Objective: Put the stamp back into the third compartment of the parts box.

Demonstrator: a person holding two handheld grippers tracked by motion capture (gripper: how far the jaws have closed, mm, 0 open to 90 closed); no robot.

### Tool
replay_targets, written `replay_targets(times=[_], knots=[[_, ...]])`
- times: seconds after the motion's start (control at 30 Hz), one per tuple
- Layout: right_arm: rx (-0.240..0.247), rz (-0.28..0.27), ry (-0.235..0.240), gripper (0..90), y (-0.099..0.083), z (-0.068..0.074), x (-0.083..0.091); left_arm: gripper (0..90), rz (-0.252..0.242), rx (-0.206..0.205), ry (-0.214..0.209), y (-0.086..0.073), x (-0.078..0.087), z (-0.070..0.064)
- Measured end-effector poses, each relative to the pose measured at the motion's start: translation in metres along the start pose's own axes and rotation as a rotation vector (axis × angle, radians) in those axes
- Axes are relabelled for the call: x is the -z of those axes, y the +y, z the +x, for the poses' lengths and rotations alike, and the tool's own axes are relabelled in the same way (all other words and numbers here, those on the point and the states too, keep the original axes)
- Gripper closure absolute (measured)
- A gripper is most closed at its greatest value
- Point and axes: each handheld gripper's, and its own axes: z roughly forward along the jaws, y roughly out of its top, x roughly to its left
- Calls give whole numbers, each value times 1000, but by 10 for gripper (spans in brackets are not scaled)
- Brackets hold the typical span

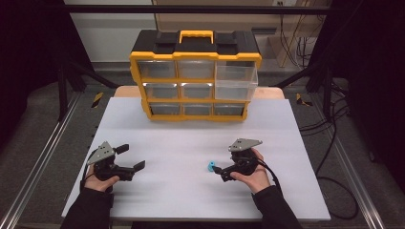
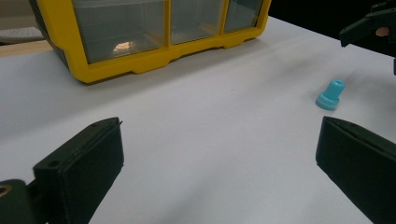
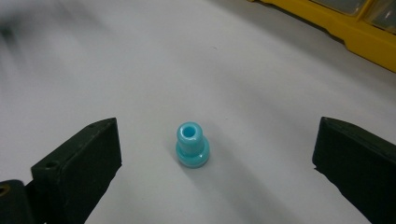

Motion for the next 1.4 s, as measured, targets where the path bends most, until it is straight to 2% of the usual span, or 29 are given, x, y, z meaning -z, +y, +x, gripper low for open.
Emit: replay_targets(times=[0.63,1.03,1.4], knots=[[15,73,-11,59,10,9,-24,7,0,-3,-1,0,0,0],[15,127,-18,183,5,10,-30,8,1,-5,-1,0,0,0],[31,157,0,355,3,12,-34,8,4,-9,-2,0,-1,-1]])
